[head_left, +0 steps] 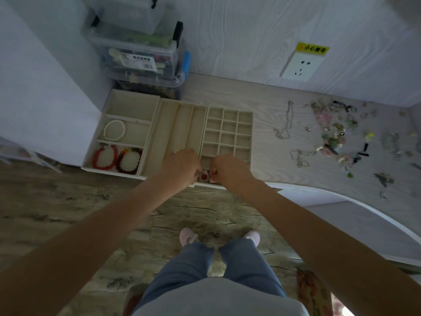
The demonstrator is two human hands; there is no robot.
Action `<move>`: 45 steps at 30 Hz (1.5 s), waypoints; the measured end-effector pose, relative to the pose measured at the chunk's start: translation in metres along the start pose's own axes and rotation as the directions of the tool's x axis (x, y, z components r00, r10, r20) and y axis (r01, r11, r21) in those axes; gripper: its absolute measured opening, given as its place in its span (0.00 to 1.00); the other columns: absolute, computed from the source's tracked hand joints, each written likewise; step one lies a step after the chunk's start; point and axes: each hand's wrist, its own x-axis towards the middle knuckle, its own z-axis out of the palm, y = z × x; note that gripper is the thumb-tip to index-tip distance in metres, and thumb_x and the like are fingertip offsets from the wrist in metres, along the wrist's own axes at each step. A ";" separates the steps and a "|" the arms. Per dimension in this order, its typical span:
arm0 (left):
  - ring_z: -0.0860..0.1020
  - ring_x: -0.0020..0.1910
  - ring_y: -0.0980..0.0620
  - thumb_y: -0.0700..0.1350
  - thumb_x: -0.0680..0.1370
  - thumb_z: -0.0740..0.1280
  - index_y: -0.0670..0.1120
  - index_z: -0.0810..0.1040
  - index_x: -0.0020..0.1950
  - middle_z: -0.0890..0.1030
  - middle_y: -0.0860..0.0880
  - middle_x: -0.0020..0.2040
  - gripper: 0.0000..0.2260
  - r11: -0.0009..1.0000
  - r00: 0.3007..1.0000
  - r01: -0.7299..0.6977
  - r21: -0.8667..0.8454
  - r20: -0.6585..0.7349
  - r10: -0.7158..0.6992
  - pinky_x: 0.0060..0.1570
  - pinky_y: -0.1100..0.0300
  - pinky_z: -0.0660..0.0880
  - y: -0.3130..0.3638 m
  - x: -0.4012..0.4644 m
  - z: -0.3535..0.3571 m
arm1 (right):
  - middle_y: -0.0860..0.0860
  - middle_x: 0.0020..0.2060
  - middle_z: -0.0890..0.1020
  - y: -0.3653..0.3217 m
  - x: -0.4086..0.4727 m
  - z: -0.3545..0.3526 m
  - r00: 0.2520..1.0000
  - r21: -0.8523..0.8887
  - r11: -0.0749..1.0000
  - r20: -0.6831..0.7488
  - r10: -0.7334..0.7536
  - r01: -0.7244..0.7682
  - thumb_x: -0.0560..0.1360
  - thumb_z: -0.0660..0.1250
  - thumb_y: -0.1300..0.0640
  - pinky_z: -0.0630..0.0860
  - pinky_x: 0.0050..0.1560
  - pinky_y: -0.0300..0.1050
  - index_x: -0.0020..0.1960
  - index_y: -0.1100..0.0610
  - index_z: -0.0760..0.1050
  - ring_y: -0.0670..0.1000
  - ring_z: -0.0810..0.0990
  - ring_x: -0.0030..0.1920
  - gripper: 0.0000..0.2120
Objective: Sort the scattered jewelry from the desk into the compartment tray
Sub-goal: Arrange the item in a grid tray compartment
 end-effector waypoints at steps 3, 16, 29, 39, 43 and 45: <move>0.75 0.53 0.50 0.40 0.76 0.66 0.53 0.79 0.60 0.74 0.49 0.53 0.14 1.000 1.000 -0.002 -0.011 0.016 0.002 0.62 0.51 0.66 -0.002 -0.001 -0.001 | 0.55 0.46 0.83 0.007 0.002 -0.003 0.998 0.043 0.998 0.031 -0.053 0.052 0.71 0.71 0.59 0.79 0.50 0.51 0.49 0.59 0.83 0.55 0.82 0.48 0.08; 0.73 0.57 0.50 0.42 0.78 0.65 0.54 0.76 0.64 0.72 0.47 0.59 0.16 1.000 0.999 -0.013 0.023 0.049 0.012 0.61 0.52 0.65 -0.003 -0.002 -0.001 | 0.53 0.42 0.84 0.008 -0.001 -0.001 1.000 0.169 0.985 0.017 0.008 -0.011 0.69 0.74 0.58 0.80 0.50 0.51 0.44 0.57 0.83 0.52 0.82 0.44 0.05; 0.71 0.56 0.49 0.41 0.78 0.64 0.52 0.76 0.64 0.70 0.46 0.56 0.15 0.999 0.999 -0.033 -0.032 0.040 0.034 0.59 0.54 0.69 -0.005 -0.003 0.002 | 0.51 0.42 0.84 0.008 0.003 -0.001 0.999 0.111 0.993 0.010 -0.034 0.033 0.70 0.72 0.56 0.80 0.48 0.48 0.42 0.55 0.83 0.50 0.82 0.43 0.03; 0.71 0.53 0.50 0.44 0.79 0.61 0.51 0.78 0.61 0.70 0.47 0.55 0.13 0.996 0.999 -0.030 -0.089 0.027 0.032 0.54 0.54 0.72 -0.001 -0.002 -0.004 | 0.52 0.46 0.82 0.018 -0.007 -0.007 0.994 0.147 0.985 -0.082 -0.078 0.090 0.75 0.65 0.60 0.76 0.51 0.45 0.46 0.57 0.80 0.50 0.79 0.47 0.06; 0.74 0.46 0.53 0.44 0.78 0.63 0.50 0.78 0.59 0.73 0.50 0.58 0.10 0.995 0.999 -0.030 -0.098 0.027 0.033 0.50 0.58 0.72 0.005 0.007 -0.009 | 0.54 0.51 0.82 0.030 -0.008 -0.008 0.996 0.209 0.975 -0.076 -0.054 0.069 0.75 0.62 0.64 0.75 0.56 0.47 0.51 0.57 0.80 0.53 0.80 0.52 0.10; 0.76 0.46 0.54 0.43 0.78 0.63 0.50 0.78 0.58 0.75 0.51 0.56 0.10 0.995 0.999 -0.022 -0.096 0.035 0.026 0.46 0.60 0.71 0.009 0.014 -0.010 | 0.55 0.53 0.82 0.038 -0.014 -0.012 0.996 0.259 0.964 -0.068 -0.049 0.065 0.75 0.62 0.65 0.74 0.58 0.45 0.54 0.60 0.80 0.53 0.79 0.54 0.11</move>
